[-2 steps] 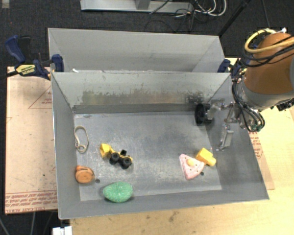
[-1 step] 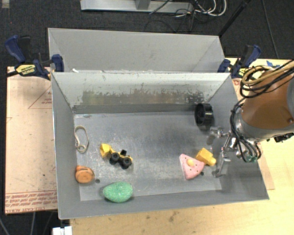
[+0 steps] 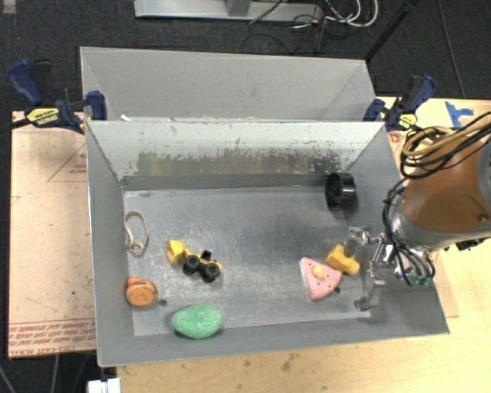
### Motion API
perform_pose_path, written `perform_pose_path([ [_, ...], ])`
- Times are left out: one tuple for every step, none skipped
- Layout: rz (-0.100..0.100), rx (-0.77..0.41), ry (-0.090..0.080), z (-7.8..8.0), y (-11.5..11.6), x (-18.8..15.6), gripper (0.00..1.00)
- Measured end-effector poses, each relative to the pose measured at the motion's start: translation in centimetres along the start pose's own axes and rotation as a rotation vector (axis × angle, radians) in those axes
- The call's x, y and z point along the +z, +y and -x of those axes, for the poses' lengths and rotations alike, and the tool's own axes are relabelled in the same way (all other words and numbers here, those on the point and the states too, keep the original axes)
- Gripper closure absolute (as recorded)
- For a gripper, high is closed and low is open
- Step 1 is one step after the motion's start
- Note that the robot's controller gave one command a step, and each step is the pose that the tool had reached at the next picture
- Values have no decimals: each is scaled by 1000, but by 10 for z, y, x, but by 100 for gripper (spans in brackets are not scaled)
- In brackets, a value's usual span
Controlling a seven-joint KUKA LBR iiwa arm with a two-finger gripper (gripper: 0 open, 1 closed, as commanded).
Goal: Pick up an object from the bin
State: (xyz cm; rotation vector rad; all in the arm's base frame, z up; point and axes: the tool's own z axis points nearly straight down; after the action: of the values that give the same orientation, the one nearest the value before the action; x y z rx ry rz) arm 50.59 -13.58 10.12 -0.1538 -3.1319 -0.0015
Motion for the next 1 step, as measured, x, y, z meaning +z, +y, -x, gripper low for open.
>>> perform_pose_path([
  [-1,47,-17,-12,31,21,0],
])
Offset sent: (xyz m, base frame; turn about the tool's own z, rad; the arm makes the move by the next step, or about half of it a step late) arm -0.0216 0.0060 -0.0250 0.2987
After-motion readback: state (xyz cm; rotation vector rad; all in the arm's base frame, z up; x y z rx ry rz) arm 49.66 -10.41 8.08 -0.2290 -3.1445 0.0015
